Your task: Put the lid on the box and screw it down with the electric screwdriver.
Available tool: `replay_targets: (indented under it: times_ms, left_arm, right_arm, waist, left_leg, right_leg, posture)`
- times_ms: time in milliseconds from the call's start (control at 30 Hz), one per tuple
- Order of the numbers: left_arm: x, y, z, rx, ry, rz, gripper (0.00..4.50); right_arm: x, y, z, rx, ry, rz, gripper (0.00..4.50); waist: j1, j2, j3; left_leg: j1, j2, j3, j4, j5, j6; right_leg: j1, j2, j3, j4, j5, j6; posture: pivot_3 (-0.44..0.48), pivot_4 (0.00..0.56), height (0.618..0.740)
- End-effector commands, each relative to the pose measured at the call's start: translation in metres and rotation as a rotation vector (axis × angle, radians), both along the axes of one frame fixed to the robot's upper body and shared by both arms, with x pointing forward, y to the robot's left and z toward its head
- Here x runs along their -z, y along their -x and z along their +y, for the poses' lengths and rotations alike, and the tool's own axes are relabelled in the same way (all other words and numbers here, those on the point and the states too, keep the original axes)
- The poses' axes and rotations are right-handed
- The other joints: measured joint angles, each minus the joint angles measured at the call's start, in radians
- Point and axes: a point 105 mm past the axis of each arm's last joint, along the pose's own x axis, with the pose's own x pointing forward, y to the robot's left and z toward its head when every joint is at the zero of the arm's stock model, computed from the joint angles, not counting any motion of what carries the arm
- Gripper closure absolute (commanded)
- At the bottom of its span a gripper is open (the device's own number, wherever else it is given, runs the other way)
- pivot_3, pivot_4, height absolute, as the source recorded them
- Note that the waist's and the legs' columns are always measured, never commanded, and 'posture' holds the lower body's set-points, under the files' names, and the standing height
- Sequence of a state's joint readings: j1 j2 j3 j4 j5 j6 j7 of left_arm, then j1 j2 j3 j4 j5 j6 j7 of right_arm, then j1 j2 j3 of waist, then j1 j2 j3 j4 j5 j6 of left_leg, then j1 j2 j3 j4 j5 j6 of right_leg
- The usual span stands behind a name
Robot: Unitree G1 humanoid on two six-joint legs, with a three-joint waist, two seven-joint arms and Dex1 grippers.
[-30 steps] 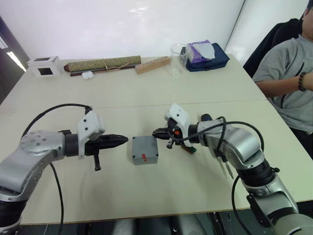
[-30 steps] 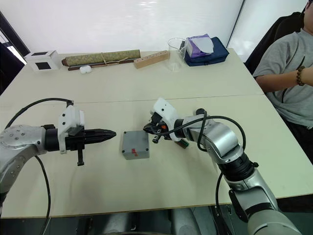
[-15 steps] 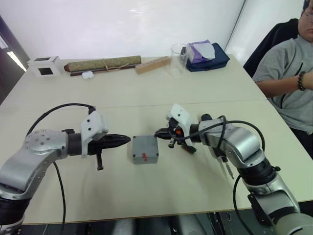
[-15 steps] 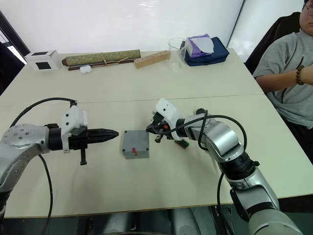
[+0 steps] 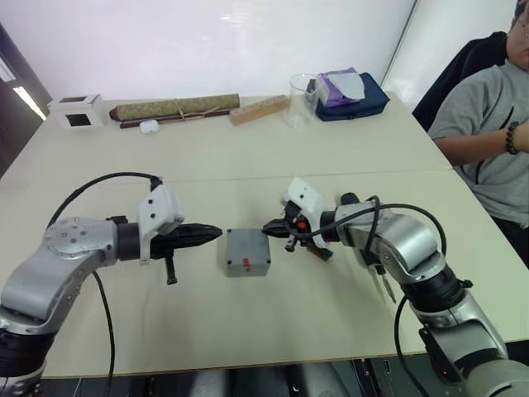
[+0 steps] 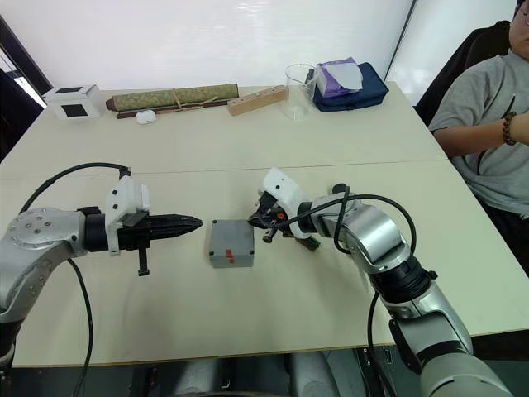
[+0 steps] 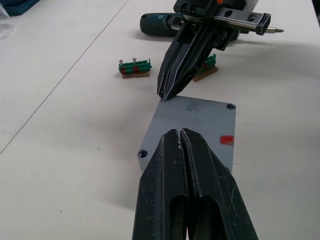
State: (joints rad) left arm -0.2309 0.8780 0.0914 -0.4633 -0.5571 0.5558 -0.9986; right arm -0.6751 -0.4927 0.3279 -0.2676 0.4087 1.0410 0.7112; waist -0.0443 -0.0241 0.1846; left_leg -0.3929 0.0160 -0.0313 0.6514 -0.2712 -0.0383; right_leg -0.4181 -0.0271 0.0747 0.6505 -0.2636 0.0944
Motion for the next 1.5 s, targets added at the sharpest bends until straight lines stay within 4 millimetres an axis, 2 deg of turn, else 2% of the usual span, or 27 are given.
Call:
replay_targets:
  times_ms: [33, 267, 333, 367, 500, 600, 700, 800, 967, 1267, 1367, 1500]
  left_arm:
    - [-0.006, 0.002, -0.004, 0.019, 0.002, -0.038, 4.5]
    - [-0.005, 0.002, -0.008, 0.043, 0.009, -0.031, 4.5]
    - [-0.006, 0.002, -0.01, 0.053, 0.016, -0.031, 4.5]
    - [-0.007, 0.002, -0.013, 0.067, 0.029, -0.03, 4.5]
    - [-0.013, -0.001, -0.024, 0.114, 0.074, -0.031, 4.5]
    - [-0.017, -0.002, -0.033, 0.164, 0.099, -0.027, 4.5]
    - [-0.021, -0.006, -0.041, 0.219, 0.112, -0.031, 4.5]
    - [-0.023, -0.009, -0.051, 0.267, 0.125, -0.039, 4.5]
    - [-0.024, -0.01, -0.062, 0.344, 0.144, -0.047, 4.5]
    - [-0.019, -0.013, -0.079, 0.386, 0.182, -0.05, 4.5]
    - [-0.013, -0.015, -0.079, 0.378, 0.186, -0.049, 4.5]
    - [-0.013, -0.016, -0.079, 0.364, 0.191, -0.058, 4.5]
  right_arm:
    - [0.001, 0.011, 0.005, -0.037, -0.008, 0.022, 3.59]
    - [-0.017, 0.02, 0.006, -0.071, -0.031, -0.012, 0.79]
    - [-0.023, 0.019, 0.002, -0.057, -0.031, -0.03, 0.13]
    - [-0.033, 0.016, -0.005, -0.033, -0.032, -0.053, 0.02]
    - [-0.061, 0.006, -0.036, 0.114, -0.018, -0.093, 0.02]
    - [-0.07, 0.005, -0.063, 0.225, 0.049, -0.083, 0.02]
    - [-0.065, 0.008, -0.095, 0.348, 0.194, -0.018, 0.02]
    - [-0.06, 0.008, -0.124, 0.447, 0.263, 0.073, 0.02]
    - [-0.047, 0.003, -0.156, 0.562, 0.341, 0.212, 0.02]
    - [-0.03, -0.014, -0.171, 0.676, 0.39, 0.396, 0.02]
    - [-0.014, -0.017, -0.168, 0.685, 0.417, 0.472, 0.02]
    - [-0.005, -0.018, -0.164, 0.678, 0.431, 0.525, 0.02]
  waist:
    - [0.0, 0.0, 0.0]
    - [0.0, 0.0, 0.0]
    - [0.0, 0.0, 0.0]
    - [0.0, 0.0, 0.0]
    - [0.003, 0.0, 0.0]
    - [0.005, 0.0, 0.0]
    - [0.003, 0.001, 0.001]
    - [0.003, 0.001, 0.001]
    - [-0.001, 0.001, 0.001]
    - [0.001, 0.001, 0.001]
    - [0.002, 0.001, 0.001]
    - [0.001, 0.002, 0.001]
  left_leg:
    - [0.0, 0.0, 0.0, 0.0, 0.0, 0.0]
    - [0.0, 0.0, 0.0, 0.0, 0.0, 0.0]
    - [0.0, 0.0, 0.0, 0.0, 0.0, 0.0]
    - [0.0, 0.0, 0.0, 0.0, 0.0, 0.0]
    - [-0.001, 0.0, 0.0, 0.001, 0.0, 0.0]
    - [-0.001, -0.001, -0.001, 0.001, 0.0, 0.0]
    - [-0.001, -0.001, -0.001, 0.0, 0.0, 0.0]
    - [-0.002, -0.001, 0.0, 0.0, 0.0, 0.0]
    - [-0.001, -0.001, 0.002, 0.0, 0.0, 0.0]
    - [-0.004, -0.001, 0.002, 0.001, 0.0, 0.0]
    - [-0.008, -0.001, 0.002, 0.002, 0.0, 0.0]
    - [-0.014, -0.001, 0.001, 0.005, 0.0, 0.0]
  right_leg:
    - [0.0, 0.0, 0.0, 0.0, 0.0, 0.0]
    - [0.0, 0.0, 0.0, 0.0, 0.0, 0.0]
    - [0.0, 0.0, 0.0, 0.0, 0.0, 0.0]
    - [0.0, 0.0, 0.0, 0.0, 0.0, 0.0]
    - [0.0, -0.001, 0.0, 0.0, 0.0, 0.0]
    - [0.0, 0.0, 0.0, 0.0, 0.0, 0.0]
    - [0.0, 0.0, 0.0, 0.0, 0.0, 0.0]
    - [-0.001, 0.0, 0.0, -0.001, 0.0, 0.0]
    - [-0.001, 0.0, 0.001, -0.001, 0.0, 0.0]
    - [-0.004, 0.0, 0.002, 0.0, 0.0, 0.0]
    - [-0.007, 0.0, 0.002, 0.0, 0.0, 0.0]
    - [-0.012, 0.0, 0.001, 0.001, 0.0, 0.0]
  posture:
    - [0.0, 0.15, 0.736]
    - [0.0, 0.15, 0.736]
    - [0.0, 0.15, 0.736]
    - [0.0, 0.15, 0.736]
    - [0.0, 0.15, 0.736]
    - [0.0, 0.15, 0.736]
    - [0.0, 0.15, 0.736]
    - [0.0, 0.15, 0.736]
    - [0.0, 0.15, 0.736]
    - [0.0, 0.15, 0.736]
    - [0.0, 0.15, 0.736]
    - [0.0, 0.15, 0.736]
